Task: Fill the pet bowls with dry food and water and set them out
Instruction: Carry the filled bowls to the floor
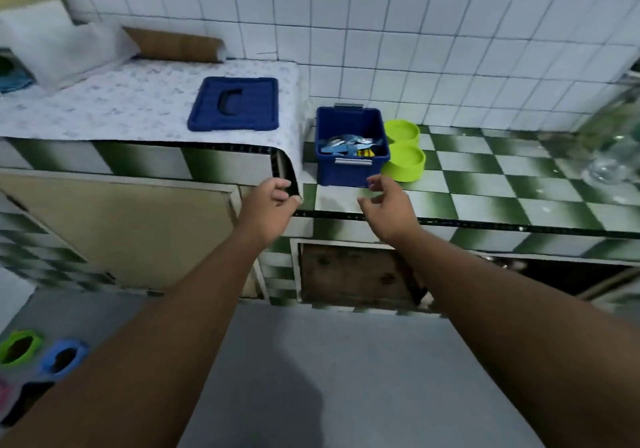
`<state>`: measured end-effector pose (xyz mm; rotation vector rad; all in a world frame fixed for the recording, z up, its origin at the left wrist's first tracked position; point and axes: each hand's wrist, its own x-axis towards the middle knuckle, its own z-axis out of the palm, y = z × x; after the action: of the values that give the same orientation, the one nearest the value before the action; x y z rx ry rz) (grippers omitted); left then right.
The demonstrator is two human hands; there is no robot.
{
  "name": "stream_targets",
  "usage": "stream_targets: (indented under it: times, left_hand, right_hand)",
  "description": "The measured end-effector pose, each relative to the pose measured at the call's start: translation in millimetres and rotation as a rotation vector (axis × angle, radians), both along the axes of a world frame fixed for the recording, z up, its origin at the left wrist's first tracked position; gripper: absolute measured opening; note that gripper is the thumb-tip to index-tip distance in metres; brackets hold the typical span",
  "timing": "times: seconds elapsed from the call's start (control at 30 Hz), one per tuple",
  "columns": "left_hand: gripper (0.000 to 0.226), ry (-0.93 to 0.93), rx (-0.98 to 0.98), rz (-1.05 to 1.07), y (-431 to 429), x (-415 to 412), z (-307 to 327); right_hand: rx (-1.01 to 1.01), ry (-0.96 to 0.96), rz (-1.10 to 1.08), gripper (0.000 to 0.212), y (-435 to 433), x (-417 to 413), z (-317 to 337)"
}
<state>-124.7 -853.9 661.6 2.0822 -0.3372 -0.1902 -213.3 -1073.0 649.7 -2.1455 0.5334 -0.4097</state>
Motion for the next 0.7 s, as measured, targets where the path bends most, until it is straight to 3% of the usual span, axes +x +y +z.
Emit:
stream_targets:
  times: [0.37, 0.7]
  left_hand:
    - [0.028, 0.075, -0.056, -0.116, -156.1, -30.0, -10.0]
    - [0.026, 0.115, -0.06, -0.092, -190.3, 25.0, -24.4]
  right_hand:
    - [0.079, 0.018, -0.263, 0.04, -124.1, -72.8, -19.4]
    - [0.121, -0.013, -0.288, 0.038, -161.5, -17.9, -20.4]
